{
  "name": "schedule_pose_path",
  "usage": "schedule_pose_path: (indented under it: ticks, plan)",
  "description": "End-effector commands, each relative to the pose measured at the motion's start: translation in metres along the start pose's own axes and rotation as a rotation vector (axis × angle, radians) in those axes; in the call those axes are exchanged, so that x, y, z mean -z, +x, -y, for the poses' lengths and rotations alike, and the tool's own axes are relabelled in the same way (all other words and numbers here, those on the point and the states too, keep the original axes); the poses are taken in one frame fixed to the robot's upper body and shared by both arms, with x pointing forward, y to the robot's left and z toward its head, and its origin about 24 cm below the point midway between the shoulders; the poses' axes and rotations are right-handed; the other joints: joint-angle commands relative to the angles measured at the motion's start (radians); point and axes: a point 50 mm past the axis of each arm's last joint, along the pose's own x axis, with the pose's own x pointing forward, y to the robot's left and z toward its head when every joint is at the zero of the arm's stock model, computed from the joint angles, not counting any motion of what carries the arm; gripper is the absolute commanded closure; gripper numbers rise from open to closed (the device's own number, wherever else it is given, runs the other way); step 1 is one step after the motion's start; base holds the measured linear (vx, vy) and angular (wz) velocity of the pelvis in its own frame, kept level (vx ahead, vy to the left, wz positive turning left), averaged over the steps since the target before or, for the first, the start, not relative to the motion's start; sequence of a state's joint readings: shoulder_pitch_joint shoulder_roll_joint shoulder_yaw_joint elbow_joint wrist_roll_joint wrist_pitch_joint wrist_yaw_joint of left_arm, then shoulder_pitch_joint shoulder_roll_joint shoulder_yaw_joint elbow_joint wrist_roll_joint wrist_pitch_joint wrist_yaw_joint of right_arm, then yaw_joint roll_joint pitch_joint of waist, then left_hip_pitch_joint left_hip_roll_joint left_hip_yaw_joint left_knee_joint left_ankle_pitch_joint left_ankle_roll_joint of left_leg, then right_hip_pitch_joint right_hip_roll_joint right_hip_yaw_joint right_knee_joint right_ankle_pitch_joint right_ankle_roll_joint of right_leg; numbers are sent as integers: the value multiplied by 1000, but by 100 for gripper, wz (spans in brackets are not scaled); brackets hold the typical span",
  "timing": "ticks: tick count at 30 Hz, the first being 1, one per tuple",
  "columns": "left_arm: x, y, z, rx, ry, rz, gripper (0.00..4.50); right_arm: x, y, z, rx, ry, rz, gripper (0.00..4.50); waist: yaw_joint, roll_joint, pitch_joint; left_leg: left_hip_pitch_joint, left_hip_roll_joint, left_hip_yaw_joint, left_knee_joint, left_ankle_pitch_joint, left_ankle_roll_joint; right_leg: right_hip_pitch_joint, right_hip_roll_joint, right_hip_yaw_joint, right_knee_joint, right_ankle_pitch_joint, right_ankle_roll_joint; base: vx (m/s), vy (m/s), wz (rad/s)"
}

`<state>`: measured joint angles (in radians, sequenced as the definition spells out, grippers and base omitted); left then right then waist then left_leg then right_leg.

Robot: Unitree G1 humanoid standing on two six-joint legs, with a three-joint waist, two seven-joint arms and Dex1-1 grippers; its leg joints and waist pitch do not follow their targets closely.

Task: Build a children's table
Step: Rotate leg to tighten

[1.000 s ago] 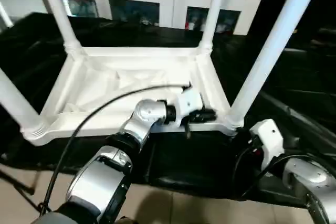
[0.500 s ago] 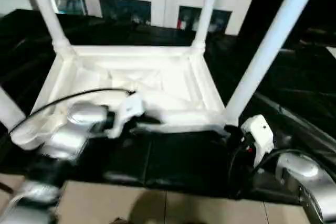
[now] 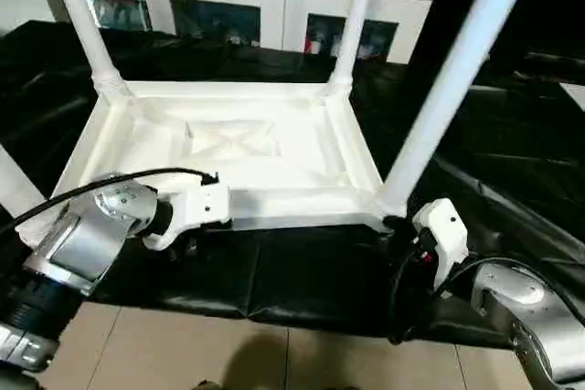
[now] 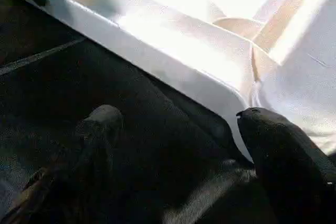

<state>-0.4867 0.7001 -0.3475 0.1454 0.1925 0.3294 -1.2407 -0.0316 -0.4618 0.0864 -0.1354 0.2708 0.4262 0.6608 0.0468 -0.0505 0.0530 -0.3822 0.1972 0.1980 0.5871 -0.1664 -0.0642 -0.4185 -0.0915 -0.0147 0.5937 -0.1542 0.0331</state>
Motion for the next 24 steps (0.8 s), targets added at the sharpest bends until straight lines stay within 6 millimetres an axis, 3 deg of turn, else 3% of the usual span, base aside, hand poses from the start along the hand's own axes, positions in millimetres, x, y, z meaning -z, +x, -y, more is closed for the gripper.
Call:
schedule_pose_path:
  ticks: [1,6,12,14,15,17,20,22,24]
  plan:
    - [11,-1,-11,-108,1,-95,115,-1,-1,4,16,-4,5,61,-2,8,-54,26,22,-17,-78,-427,-33,17,-28,18,-83,-468,-126,0,0,0]
    - [10,1,-24,-223,26,-109,81,-1,-2,5,27,-7,7,61,-11,7,-51,26,18,-29,-76,-473,-40,10,-31,9,-99,-606,-80,0,0,0]
    - [-4,7,-37,-335,80,-39,28,-1,0,6,40,-7,9,61,-14,10,-50,30,16,-41,-74,-547,-42,3,-32,-1,-110,-655,-72,0,0,0]
    - [-9,10,-38,-343,89,-6,28,0,0,6,44,-8,10,61,-13,12,-53,31,18,-43,-75,-546,-42,6,-35,-2,-111,-644,-77,0,0,0]
    - [-16,13,-39,-355,96,38,28,0,1,7,53,-8,12,61,-14,16,-54,30,21,-46,-81,-552,-41,10,-33,-5,-111,-593,-94,0,0,0]
    - [-26,16,-43,-427,115,92,28,-1,2,10,82,-9,17,61,-13,16,-53,31,21,-44,-80,-566,-42,6,-31,-7,-110,-556,-108,0,0,0]
    - [-35,16,-48,-514,130,162,28,-2,3,12,98,-10,24,61,-18,13,-51,21,18,-48,-80,-575,-41,14,-34,-13,-110,-585,-98,0,0,0]
    - [-43,15,-49,-577,88,261,28,-3,4,11,98,-12,32,61,-24,17,-50,23,16,-54,-77,-592,-39,20,-42,-30,-124,-647,-75,0,0,0]
    - [-56,8,-44,-622,2,458,28,-6,4,10,107,-11,55,61,-27,18,-49,17,19,-59,-80,-593,-41,29,-46,-37,-124,-644,-77,0,0,0]
